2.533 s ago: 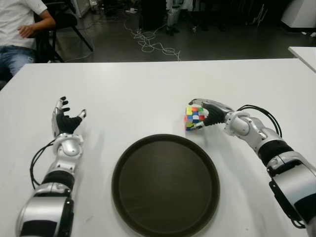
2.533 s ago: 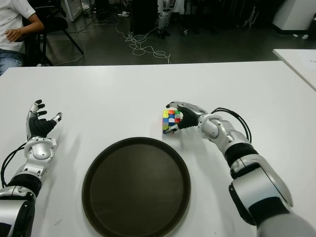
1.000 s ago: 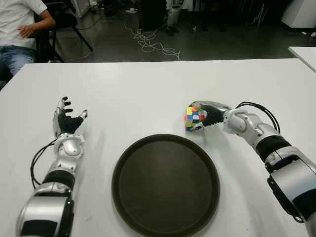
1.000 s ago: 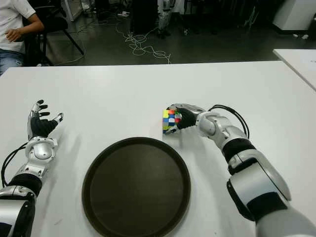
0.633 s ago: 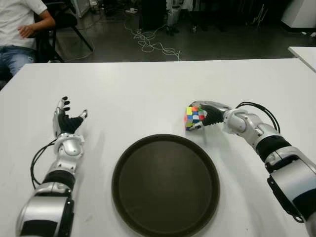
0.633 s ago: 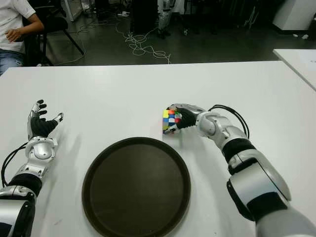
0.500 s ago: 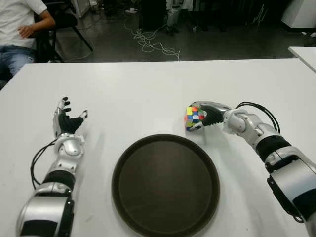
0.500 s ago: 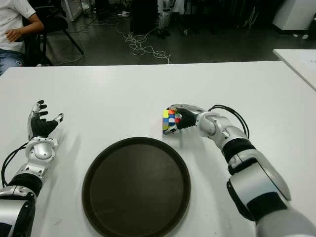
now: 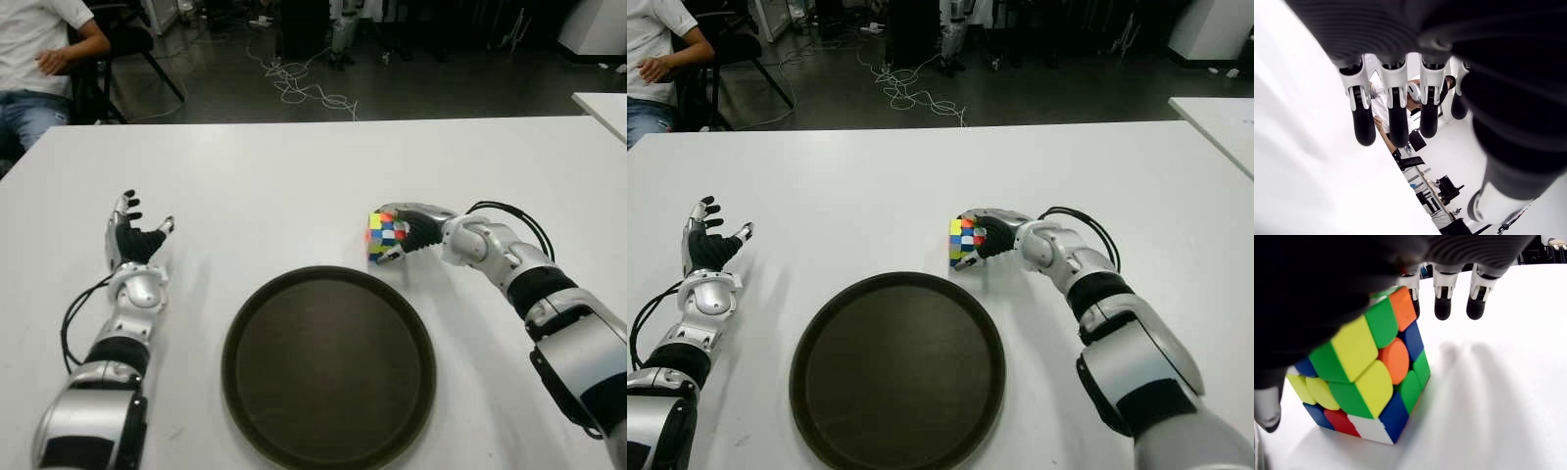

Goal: Pick up the Rubik's Cube and put it in the plate

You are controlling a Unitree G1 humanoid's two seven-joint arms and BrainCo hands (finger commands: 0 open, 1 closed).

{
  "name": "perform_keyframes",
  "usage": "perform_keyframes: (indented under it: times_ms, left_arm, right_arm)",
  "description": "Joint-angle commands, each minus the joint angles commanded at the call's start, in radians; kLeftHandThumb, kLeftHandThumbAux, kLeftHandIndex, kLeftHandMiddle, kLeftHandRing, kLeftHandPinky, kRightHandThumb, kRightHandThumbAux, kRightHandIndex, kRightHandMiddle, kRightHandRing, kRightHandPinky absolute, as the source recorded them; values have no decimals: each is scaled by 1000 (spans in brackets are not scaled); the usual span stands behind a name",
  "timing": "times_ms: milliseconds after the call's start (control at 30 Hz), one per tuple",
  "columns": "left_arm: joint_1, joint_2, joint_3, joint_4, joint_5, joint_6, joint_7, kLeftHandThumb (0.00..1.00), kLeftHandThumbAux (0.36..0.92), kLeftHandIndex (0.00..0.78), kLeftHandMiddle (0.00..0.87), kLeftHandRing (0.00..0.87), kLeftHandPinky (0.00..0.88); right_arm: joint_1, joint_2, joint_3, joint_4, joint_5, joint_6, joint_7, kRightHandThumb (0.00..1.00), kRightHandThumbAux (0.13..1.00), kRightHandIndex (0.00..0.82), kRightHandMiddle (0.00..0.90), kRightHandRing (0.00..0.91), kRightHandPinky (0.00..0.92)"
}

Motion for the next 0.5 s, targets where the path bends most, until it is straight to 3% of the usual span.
perform_keyframes:
  times_ms: [500]
  left_arm:
    - [1, 2, -4, -2, 4, -2, -1, 170, 777, 125, 211, 236, 300]
  right_arm:
    - [-24, 21, 51, 58, -55, 61, 14, 0, 553, 49, 85, 72, 38]
